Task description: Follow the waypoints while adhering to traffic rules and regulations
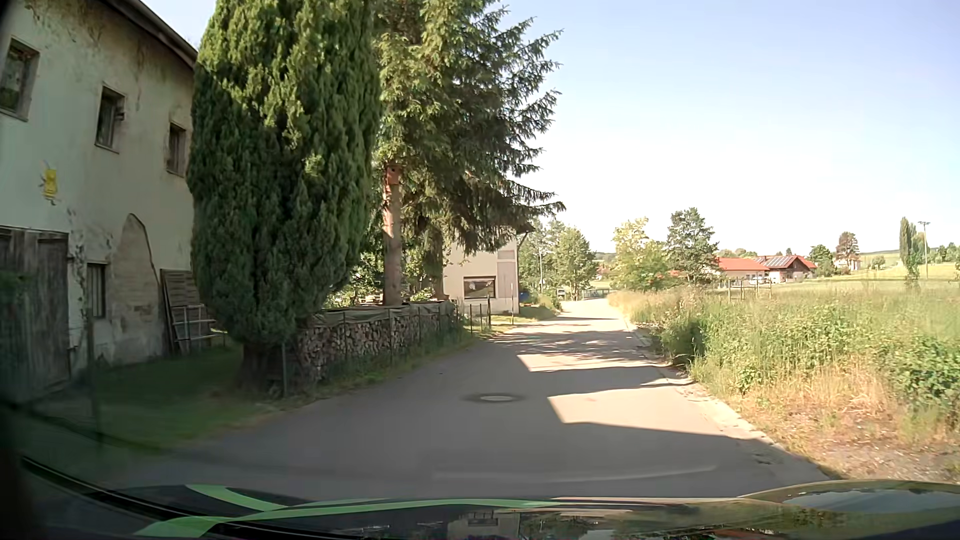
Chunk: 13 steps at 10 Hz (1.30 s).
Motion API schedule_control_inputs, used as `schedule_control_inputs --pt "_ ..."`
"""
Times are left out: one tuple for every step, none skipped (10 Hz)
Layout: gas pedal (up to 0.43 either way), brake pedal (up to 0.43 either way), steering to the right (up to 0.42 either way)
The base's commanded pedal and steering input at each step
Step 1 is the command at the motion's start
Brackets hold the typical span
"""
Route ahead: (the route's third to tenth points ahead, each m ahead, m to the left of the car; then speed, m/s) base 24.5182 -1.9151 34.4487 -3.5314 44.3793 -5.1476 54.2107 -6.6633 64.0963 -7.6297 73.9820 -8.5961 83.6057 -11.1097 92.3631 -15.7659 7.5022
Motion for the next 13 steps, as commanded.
schedule_control_inputs --pt "0.130 0.000 0.038" --pt "0.130 0.000 0.038" --pt "0.130 0.000 0.038" --pt "0.130 0.000 0.038" --pt "0.130 0.000 0.038" --pt "0.130 0.000 0.038" --pt "0.130 0.000 0.039" --pt "0.130 0.000 0.038" --pt "0.130 0.000 0.038" --pt "0.118 0.000 0.038" --pt "0.110 0.000 0.035" --pt "0.098 0.000 0.030" --pt "0.087 0.000 0.028"
